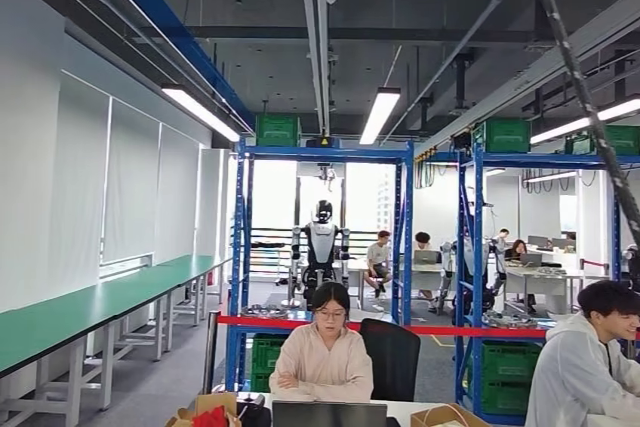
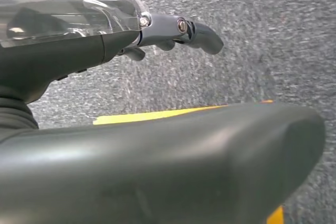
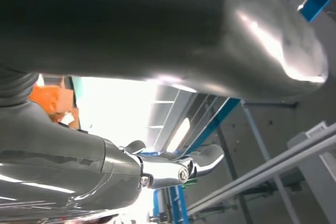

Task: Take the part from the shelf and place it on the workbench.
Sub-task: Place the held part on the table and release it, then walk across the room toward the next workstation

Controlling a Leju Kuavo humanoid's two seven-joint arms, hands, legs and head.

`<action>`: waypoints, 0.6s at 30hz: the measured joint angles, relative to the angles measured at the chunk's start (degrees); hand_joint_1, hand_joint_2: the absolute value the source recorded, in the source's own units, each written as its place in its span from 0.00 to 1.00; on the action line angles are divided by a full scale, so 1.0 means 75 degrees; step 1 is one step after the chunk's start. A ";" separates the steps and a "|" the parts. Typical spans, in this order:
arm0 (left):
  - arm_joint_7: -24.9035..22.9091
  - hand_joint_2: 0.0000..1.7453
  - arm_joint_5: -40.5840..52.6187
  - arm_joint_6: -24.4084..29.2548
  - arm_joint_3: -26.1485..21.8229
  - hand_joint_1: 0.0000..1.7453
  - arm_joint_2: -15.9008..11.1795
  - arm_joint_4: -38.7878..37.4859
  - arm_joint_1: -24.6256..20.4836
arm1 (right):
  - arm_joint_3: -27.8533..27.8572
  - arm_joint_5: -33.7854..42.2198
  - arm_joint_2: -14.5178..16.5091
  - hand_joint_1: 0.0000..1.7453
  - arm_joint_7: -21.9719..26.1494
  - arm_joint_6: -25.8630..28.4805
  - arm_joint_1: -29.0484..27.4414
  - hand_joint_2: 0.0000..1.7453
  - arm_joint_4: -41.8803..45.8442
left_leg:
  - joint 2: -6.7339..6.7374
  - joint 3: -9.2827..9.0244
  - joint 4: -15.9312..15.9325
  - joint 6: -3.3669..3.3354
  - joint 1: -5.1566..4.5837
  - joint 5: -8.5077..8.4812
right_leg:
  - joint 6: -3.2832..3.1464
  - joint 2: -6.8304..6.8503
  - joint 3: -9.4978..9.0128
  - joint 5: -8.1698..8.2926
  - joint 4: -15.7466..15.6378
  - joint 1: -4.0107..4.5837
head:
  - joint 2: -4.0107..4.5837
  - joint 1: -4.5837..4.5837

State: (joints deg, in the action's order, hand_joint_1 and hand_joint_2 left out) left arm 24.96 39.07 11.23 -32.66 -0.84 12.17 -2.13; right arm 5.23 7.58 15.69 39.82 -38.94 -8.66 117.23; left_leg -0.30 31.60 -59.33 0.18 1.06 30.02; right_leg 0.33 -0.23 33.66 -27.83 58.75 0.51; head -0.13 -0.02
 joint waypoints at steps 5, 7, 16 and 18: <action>-0.0001 0.00 0.0061 0.0014 -0.0077 0.00 0.0002 0.0000 -0.0021 | 0.0020 0.0025 0.0004 0.00 0.0000 0.0001 -0.0051 0.00 -0.0081 | 0.0049 0.0150 0.0029 -0.0246 -0.0003 -0.0170 | 0.0180 0.0006 0.0437 -0.1034 0.1306 -0.0071 | 0.0000 -0.0001; -0.0004 0.00 0.0083 0.0025 -0.0114 0.00 0.0002 0.0000 -0.0011 | 0.0027 0.0027 0.0003 0.00 0.0000 0.0001 -0.0073 0.00 -0.0122 | 0.0070 0.0231 0.0021 -0.0269 -0.0031 -0.0227 | 0.0201 0.0007 0.0639 -0.1386 0.2095 -0.0088 | 0.0000 -0.0002; -0.0001 0.00 0.0231 0.0027 -0.0232 0.00 0.0013 0.0000 -0.0004 | 0.0040 0.0036 0.0015 0.00 0.0000 0.0018 -0.0049 0.00 -0.0162 | 0.0072 0.0394 0.0044 -0.0031 -0.0048 -0.0482 | -0.0069 0.0012 -0.0850 -0.0458 -0.0340 0.0026 | 0.0000 0.0000; 0.0002 0.00 0.0256 0.0025 -0.0274 0.00 0.0016 0.0000 0.0001 | 0.0033 0.0042 0.0029 0.00 0.0000 0.0025 -0.0041 0.00 -0.0163 | 0.0067 0.0495 -0.0191 0.0034 -0.0035 -0.0156 | -0.0165 0.0052 -0.0753 -0.0315 -0.0397 0.0001 | 0.0000 0.0000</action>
State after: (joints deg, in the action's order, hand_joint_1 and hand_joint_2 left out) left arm 24.98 40.99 11.42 -34.72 -0.72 12.17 -2.13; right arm 5.48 7.90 15.91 39.82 -38.75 -8.97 116.01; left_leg 0.20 35.32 -60.77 0.44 0.80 28.86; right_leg -0.91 0.16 28.01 -30.19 55.78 0.52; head -0.13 -0.02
